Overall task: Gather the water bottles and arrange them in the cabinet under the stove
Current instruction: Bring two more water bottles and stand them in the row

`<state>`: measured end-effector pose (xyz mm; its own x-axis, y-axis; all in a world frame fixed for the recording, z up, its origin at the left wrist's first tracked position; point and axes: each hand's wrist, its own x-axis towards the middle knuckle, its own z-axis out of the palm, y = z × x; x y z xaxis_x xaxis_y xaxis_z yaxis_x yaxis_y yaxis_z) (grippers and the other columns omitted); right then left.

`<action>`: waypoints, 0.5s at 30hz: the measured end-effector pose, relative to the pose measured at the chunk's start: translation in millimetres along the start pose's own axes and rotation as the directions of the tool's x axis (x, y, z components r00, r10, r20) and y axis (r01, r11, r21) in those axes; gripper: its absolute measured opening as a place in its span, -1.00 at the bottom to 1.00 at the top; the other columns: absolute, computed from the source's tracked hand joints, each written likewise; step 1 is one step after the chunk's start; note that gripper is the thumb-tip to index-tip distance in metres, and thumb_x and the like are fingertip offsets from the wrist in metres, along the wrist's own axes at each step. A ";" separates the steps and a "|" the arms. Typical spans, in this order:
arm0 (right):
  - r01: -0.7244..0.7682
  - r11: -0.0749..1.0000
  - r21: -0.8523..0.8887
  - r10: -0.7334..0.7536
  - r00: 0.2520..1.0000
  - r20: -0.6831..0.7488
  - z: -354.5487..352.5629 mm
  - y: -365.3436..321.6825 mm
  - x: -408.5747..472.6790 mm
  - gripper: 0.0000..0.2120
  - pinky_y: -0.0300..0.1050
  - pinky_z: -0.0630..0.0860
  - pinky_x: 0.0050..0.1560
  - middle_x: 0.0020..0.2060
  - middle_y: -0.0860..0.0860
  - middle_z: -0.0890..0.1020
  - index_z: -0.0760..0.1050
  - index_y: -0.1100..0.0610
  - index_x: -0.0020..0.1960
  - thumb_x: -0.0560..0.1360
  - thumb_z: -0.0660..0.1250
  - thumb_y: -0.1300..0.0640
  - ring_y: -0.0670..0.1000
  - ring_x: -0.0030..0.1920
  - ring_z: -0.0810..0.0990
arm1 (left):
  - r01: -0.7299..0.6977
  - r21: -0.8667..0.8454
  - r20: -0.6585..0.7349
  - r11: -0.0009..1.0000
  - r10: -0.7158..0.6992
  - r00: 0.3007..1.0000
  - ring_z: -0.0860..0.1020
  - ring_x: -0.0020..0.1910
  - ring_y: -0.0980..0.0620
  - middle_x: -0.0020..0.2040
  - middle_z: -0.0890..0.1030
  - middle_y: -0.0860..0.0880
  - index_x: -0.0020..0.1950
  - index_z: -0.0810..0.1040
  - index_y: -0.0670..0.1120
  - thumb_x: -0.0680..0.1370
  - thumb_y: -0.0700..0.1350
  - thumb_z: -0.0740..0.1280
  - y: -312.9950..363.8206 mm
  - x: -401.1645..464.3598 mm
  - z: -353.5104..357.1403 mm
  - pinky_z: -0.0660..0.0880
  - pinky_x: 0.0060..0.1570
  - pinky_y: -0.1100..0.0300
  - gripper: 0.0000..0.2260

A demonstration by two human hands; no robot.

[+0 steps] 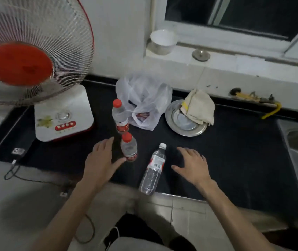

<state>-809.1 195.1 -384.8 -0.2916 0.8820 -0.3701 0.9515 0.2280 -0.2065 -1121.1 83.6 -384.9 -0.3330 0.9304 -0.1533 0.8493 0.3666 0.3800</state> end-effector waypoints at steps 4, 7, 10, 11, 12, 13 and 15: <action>-0.153 0.985 0.077 0.144 0.983 0.113 28.3 -24.6 24.8 -0.21 0.31 0.36 0.48 0.53 -0.03 0.44 0.29 -0.12 0.60 0.46 0.41 -0.34 0.12 0.53 0.38 | -0.075 -0.136 0.090 0.988 0.088 0.992 0.36 0.57 -0.13 0.58 0.42 -0.07 0.65 0.27 -0.03 0.47 0.23 0.56 -16.3 36.1 7.3 0.47 0.43 -0.16 -0.13; -0.255 0.956 0.146 0.227 0.956 0.188 44.3 -37.8 35.5 -0.17 0.29 0.41 0.44 0.49 -0.01 0.46 0.30 -0.10 0.59 0.43 0.38 -0.40 0.15 0.49 0.42 | -0.049 -0.285 0.172 0.957 0.101 0.980 0.37 0.56 -0.01 0.57 0.42 0.06 0.62 0.28 0.11 0.44 0.22 0.58 -19.6 47.5 19.9 0.42 0.49 -0.10 -0.16; -0.340 0.922 0.183 0.290 0.923 0.252 61.4 -51.4 46.9 -0.14 0.24 0.46 0.40 0.44 0.05 0.52 0.32 -0.03 0.56 0.39 0.39 -0.41 0.19 0.43 0.47 | 0.042 -0.467 0.274 0.883 0.099 0.956 0.51 0.43 0.12 0.44 0.52 0.20 0.54 0.32 0.25 0.43 0.11 0.63 -20.1 52.1 35.7 0.51 0.41 -0.09 -0.24; -0.375 0.906 0.196 0.317 0.908 0.276 67.2 -54.9 49.2 -0.14 0.23 0.47 0.39 0.42 0.08 0.52 0.32 0.00 0.55 0.39 0.41 -0.40 0.21 0.42 0.49 | 0.057 -0.502 0.282 0.863 0.101 0.954 0.54 0.39 0.14 0.41 0.54 0.23 0.53 0.33 0.27 0.42 0.08 0.64 -19.3 51.9 39.1 0.53 0.38 -0.08 -0.23; -0.407 0.889 0.208 0.341 0.894 0.291 72.7 -58.0 52.6 -0.13 0.22 0.49 0.37 0.41 0.10 0.52 0.32 0.02 0.54 0.39 0.42 -0.41 0.22 0.41 0.50 | 0.063 -0.524 0.278 0.849 0.100 0.955 0.56 0.37 0.15 0.39 0.55 0.25 0.52 0.33 0.28 0.42 0.05 0.66 -18.2 52.5 41.1 0.55 0.36 -0.08 -0.22; -0.434 0.873 0.221 0.363 0.882 0.300 78.1 -61.1 55.1 -0.11 0.22 0.51 0.35 0.40 0.11 0.52 0.31 0.04 0.54 0.38 0.43 -0.42 0.22 0.40 0.51 | 0.065 -0.541 0.269 0.838 0.100 0.958 0.57 0.35 0.15 0.38 0.55 0.26 0.51 0.33 0.29 0.41 0.03 0.67 -18.1 53.0 43.7 0.56 0.34 -0.08 -0.21; -0.477 0.845 0.242 0.403 0.865 0.300 86.3 -67.1 59.7 -0.11 0.22 0.53 0.32 0.39 0.12 0.51 0.30 0.06 0.51 0.38 0.44 -0.42 0.22 0.38 0.53 | 0.054 -0.563 0.255 0.825 0.112 0.960 0.59 0.34 0.14 0.37 0.56 0.26 0.50 0.35 0.30 0.39 0.00 0.68 -17.5 54.6 46.5 0.56 0.33 -0.08 -0.21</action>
<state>-898.8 196.8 -471.2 0.1016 0.7312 -0.6746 0.9192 -0.3282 -0.2174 -1135.1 127.9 -442.4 -0.1204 0.9336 -0.3376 0.4521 0.3543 0.8186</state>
